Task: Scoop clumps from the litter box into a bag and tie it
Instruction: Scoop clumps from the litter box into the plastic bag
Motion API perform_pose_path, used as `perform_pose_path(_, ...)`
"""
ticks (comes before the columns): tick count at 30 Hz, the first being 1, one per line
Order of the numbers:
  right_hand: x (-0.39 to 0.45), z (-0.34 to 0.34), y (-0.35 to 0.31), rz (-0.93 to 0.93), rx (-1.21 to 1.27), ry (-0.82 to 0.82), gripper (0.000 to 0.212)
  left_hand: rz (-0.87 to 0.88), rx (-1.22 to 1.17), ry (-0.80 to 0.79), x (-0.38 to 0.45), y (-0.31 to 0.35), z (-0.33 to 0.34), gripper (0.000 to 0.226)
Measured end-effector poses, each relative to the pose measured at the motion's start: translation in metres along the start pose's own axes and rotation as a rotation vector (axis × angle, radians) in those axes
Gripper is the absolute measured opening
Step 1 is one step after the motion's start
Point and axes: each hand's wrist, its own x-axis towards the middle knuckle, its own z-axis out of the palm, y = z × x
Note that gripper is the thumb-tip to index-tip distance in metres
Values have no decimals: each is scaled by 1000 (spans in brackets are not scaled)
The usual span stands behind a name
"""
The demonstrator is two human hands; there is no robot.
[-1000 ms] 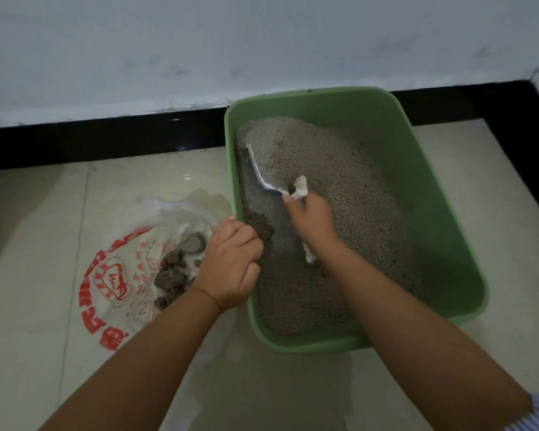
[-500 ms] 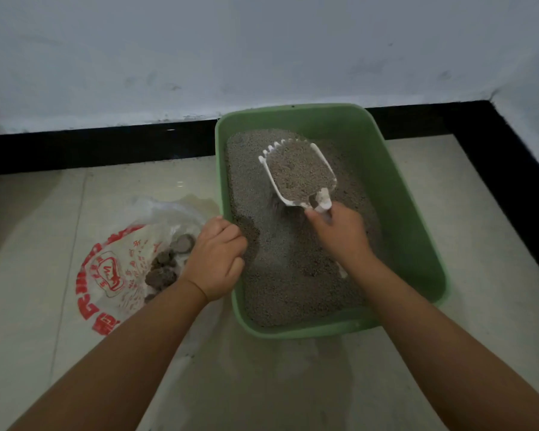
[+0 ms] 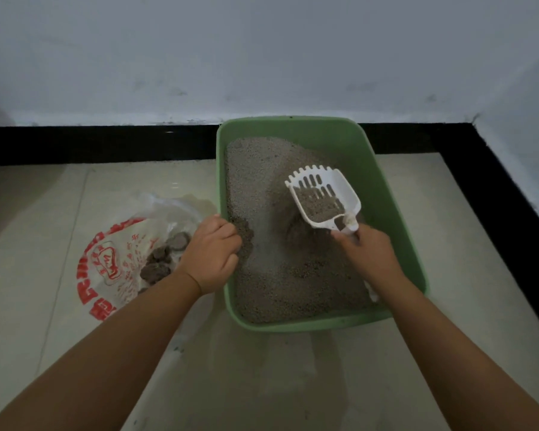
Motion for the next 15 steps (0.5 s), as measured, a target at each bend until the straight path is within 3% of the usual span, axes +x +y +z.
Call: perform_pose_path(15,-21,-4,7,-46,-58,-25,35,-18,0,-45,3,5,-7,26)
